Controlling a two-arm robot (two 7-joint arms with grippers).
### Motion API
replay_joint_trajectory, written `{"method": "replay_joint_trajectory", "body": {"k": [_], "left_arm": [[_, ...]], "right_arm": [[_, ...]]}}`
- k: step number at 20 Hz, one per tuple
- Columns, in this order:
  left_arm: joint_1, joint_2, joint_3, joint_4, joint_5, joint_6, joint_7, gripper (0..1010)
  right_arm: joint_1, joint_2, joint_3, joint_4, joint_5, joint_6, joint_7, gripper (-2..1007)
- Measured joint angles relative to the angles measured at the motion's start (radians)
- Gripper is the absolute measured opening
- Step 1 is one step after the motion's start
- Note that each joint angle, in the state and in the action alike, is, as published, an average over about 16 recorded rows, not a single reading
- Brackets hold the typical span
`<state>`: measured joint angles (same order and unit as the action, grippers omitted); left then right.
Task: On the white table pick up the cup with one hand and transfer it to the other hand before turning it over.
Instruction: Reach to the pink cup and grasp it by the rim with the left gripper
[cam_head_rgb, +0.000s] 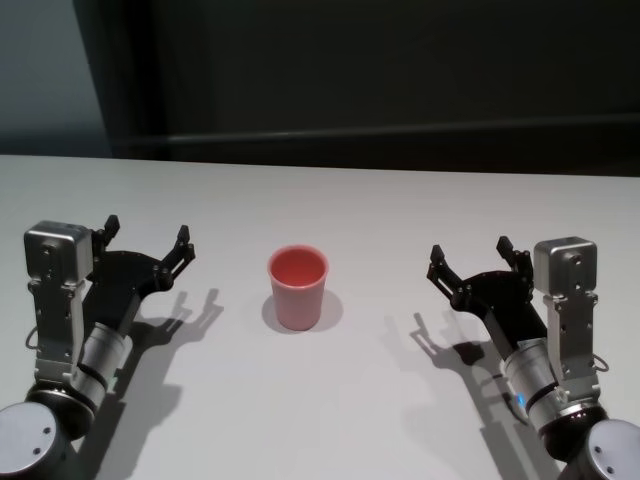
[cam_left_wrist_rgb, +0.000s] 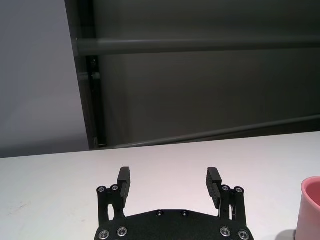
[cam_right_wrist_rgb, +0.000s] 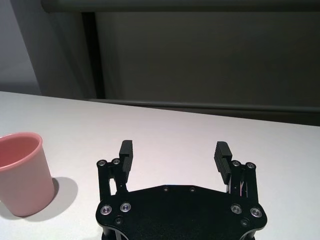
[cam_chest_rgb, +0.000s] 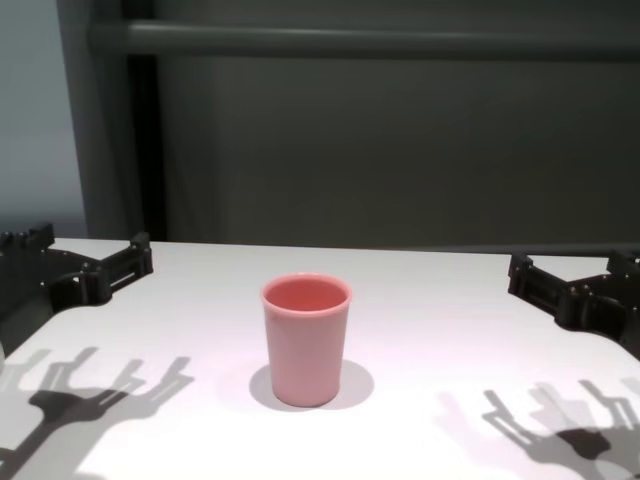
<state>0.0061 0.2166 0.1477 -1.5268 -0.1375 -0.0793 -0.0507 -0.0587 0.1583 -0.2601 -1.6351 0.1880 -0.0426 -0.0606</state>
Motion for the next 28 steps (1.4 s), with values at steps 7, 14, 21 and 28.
{"method": "replay_joint_trajectory", "body": {"k": [7,14,21,28], "left_arm": [[0.0,0.0,0.0,0.0,0.0,0.0,0.0,1001],[0.0,0.0,0.0,0.0,0.0,0.0,0.0,1001],[0.0,0.0,0.0,0.0,0.0,0.0,0.0,1001],[0.0,0.0,0.0,0.0,0.0,0.0,0.0,1001]], "right_arm": [[0.0,0.0,0.0,0.0,0.0,0.0,0.0,1002],[0.0,0.0,0.0,0.0,0.0,0.0,0.0,1002],[0.0,0.0,0.0,0.0,0.0,0.0,0.0,1002],[0.0,0.0,0.0,0.0,0.0,0.0,0.0,1002]]}}
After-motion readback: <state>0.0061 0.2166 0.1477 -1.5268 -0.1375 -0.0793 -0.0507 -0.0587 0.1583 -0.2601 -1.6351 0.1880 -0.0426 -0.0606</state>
